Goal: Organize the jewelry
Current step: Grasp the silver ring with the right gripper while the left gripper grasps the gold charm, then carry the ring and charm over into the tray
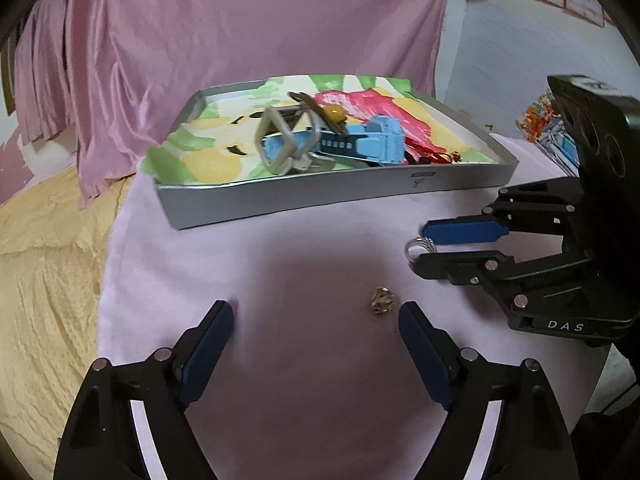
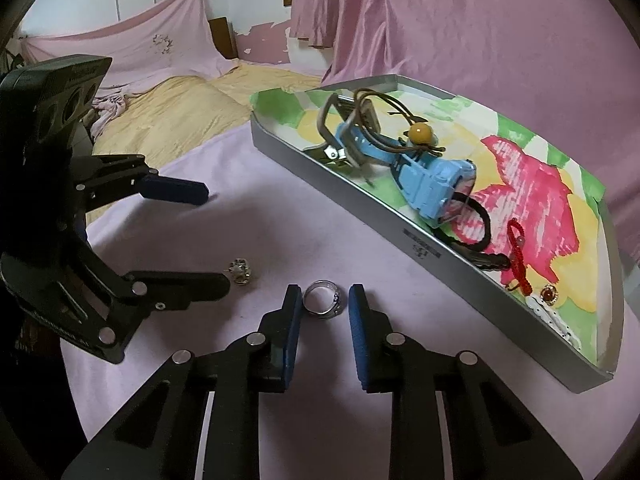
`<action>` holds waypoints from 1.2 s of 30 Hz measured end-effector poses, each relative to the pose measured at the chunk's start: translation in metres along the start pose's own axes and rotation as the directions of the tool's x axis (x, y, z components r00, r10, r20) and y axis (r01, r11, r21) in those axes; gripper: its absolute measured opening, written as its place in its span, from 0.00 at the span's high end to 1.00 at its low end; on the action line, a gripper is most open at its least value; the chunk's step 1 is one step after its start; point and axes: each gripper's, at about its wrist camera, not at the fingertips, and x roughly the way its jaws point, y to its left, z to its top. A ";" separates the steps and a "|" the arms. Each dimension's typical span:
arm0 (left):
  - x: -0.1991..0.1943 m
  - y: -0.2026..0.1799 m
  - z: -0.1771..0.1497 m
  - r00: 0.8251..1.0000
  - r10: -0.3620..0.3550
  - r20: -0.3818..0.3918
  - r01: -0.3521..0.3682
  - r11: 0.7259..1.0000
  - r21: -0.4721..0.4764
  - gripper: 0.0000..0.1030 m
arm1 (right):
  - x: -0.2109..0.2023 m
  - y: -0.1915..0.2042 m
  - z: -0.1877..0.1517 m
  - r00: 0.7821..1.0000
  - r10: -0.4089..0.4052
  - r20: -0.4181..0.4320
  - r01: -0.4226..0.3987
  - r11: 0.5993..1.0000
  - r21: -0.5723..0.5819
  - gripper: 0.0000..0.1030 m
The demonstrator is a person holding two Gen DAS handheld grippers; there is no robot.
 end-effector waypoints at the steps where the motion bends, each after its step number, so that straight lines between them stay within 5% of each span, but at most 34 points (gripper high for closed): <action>1: 0.001 -0.003 0.001 1.000 -0.002 0.000 0.002 1.000 0.007 0.22 | 0.000 -0.002 0.000 1.000 -0.001 0.000 0.001 1.000 0.003 0.79; 29: 0.001 -0.027 0.003 1.000 0.004 -0.012 -0.003 0.996 0.089 0.86 | 0.000 -0.007 0.001 1.000 -0.011 -0.003 0.011 1.000 0.012 0.79; 36: 0.001 -0.029 0.003 1.000 -0.005 -0.010 0.006 0.996 0.087 0.89 | 0.003 -0.006 0.005 1.000 -0.012 -0.002 0.012 1.000 0.007 0.79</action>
